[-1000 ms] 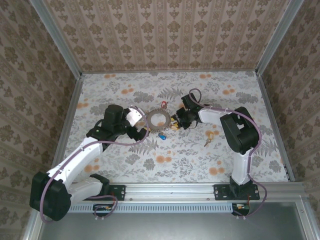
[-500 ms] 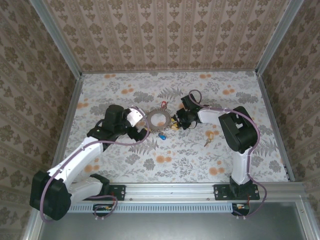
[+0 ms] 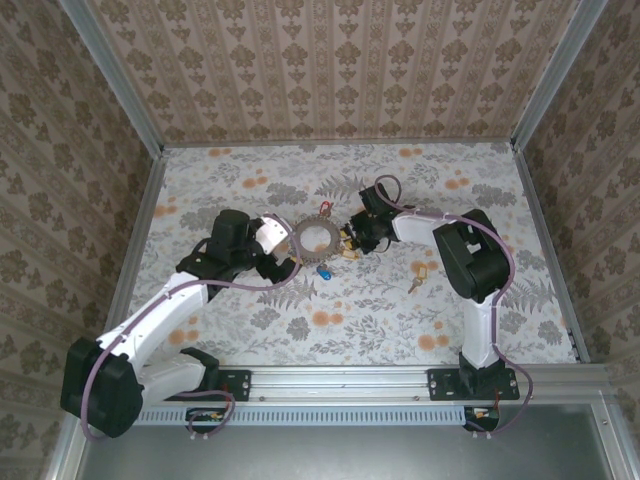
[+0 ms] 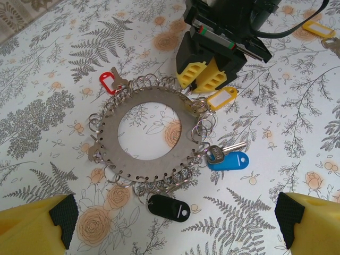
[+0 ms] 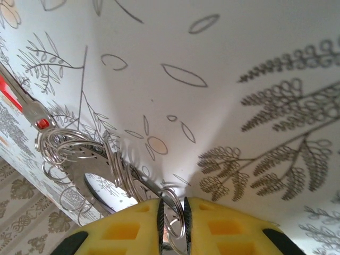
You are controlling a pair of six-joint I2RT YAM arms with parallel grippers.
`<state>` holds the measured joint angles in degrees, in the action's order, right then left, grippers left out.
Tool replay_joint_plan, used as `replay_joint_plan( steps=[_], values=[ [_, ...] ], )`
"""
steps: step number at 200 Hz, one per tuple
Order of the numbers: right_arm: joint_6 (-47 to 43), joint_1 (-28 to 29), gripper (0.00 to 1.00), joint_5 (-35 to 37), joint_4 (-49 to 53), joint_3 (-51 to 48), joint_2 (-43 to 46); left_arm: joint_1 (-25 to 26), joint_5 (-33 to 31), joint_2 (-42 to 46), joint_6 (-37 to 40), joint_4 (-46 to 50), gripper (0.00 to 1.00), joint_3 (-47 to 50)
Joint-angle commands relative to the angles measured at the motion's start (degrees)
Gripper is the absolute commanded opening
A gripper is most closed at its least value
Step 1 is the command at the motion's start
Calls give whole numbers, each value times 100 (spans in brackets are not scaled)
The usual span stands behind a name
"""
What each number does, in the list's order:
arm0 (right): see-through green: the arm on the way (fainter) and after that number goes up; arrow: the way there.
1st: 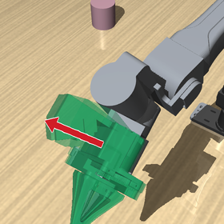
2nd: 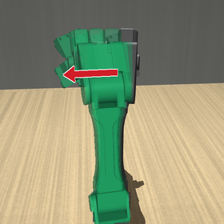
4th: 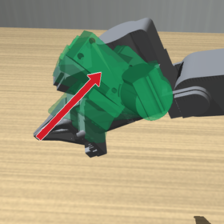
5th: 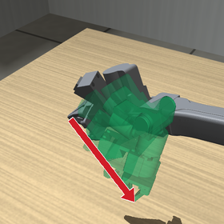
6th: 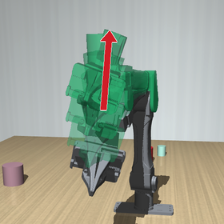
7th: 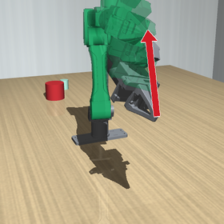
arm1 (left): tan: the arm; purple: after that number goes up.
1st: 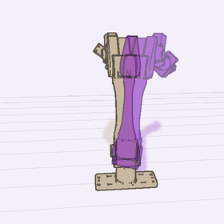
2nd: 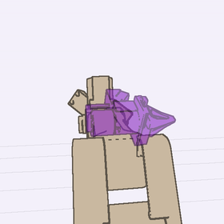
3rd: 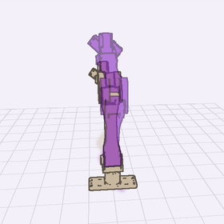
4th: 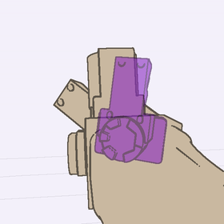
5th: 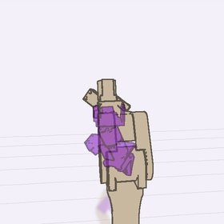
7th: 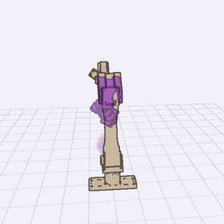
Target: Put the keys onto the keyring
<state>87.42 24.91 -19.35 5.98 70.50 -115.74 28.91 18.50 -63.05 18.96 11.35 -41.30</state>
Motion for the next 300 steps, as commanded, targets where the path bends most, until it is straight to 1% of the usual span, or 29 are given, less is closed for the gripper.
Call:
replay_joint_plan(
  steps=[1,29,64,116,148,160,186,199,217,234,253,279,286,300],
  values=[
    [153,-30,21,159,28,174,-99,45,115,-50,55,114,99,-97],
    [153,-29,20,164,-2,252,-130,45,83,-67,54,64,99,-81],
    [153,-27,14,191,24,363,-168,45,180,-144,64,112,99,-130],
    [275,-21,8,46,-19,290,-258,45,198,-144,64,130,99,-137],
    [161,-30,2,20,-37,298,-145,45,253,-117,47,52,99,-116],
    [-113,-29,0,-58,-39,382,-73,37,472,-31,38,-77,100,-47],
    [-915,-37,0,-194,-82,403,365,27,1460,429,235,-701,100,254],
    [-1261,-46,0,-388,19,460,589,36,1691,668,431,-957,99,382],
    [-1686,-32,0,-698,364,633,826,45,1731,894,848,-1131,96,510],
    [-1736,-14,0,-996,550,670,1029,47,1612,954,1058,-1221,92,562],
    [-1697,51,0,-1107,961,764,1278,53,1445,880,1096,-1313,82,553],
    [-1589,209,0,-1151,1495,936,1603,70,1206,779,1017,-1728,69,580],
    [-1557,253,0,-1150,1599,975,1674,86,1135,733,997,-1829,63,572],
    [-1498,334,0,-1163,1922,1092,1768,129,1037,587,956,-1934,58,523]
  ],
)
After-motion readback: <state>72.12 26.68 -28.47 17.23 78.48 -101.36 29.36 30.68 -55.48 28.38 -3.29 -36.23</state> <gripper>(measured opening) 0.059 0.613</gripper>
